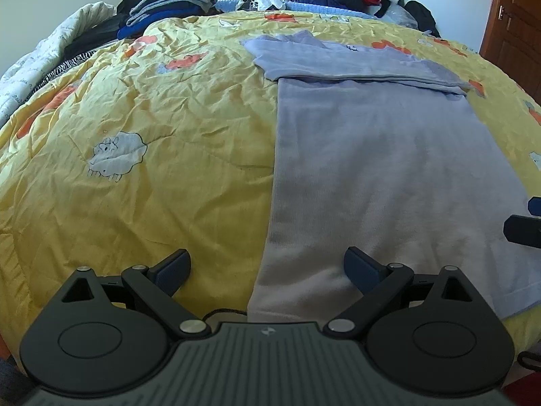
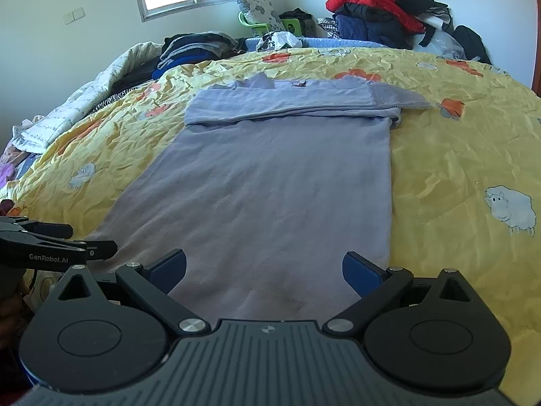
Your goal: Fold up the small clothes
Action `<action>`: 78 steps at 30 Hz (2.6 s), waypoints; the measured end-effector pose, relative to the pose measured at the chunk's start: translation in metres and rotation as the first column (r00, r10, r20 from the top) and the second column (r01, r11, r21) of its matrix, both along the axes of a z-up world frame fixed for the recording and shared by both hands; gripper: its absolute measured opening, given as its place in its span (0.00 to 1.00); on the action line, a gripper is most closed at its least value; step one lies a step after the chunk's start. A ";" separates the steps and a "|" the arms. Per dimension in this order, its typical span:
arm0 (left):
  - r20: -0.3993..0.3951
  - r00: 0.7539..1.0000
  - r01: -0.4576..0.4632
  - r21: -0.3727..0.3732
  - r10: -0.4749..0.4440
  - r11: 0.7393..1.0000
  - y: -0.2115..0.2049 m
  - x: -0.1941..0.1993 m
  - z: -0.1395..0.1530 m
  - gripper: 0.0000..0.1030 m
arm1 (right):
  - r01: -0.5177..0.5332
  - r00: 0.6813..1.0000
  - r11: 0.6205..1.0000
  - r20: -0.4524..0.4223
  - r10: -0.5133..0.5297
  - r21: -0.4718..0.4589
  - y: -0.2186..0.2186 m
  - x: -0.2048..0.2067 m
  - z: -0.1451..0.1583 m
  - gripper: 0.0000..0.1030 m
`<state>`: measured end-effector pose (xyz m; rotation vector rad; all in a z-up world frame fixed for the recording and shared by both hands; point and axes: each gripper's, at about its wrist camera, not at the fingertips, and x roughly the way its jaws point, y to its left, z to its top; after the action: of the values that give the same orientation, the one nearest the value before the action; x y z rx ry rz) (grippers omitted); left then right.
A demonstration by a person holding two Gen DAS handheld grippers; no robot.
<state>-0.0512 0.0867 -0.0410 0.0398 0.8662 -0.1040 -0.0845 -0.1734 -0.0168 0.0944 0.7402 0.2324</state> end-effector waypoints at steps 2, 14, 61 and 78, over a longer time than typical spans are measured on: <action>0.003 1.000 0.020 -0.002 -0.020 1.000 0.000 -0.001 0.000 0.95 | 0.000 1.000 1.000 0.001 0.000 0.000 0.000 0.001 0.000 0.98; 0.006 0.999 0.032 0.013 -0.033 0.999 -0.002 -0.005 0.001 0.95 | -0.013 1.000 1.000 0.024 0.014 -0.013 -0.003 -0.001 0.000 0.97; -0.094 0.915 0.322 -0.413 -0.392 0.852 0.041 0.013 0.007 0.98 | 0.021 0.983 0.933 -0.177 0.046 0.360 -0.131 0.005 -0.016 0.80; -0.114 0.881 0.289 -0.637 -0.458 0.714 0.042 0.040 -0.003 0.97 | -0.068 0.930 0.758 -0.234 0.283 0.649 -0.146 -0.003 -0.038 0.75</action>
<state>-0.0113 0.1291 -0.0439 -0.4158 1.0521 -0.7958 -0.0873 -0.3195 -0.0546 0.7283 0.9727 0.6631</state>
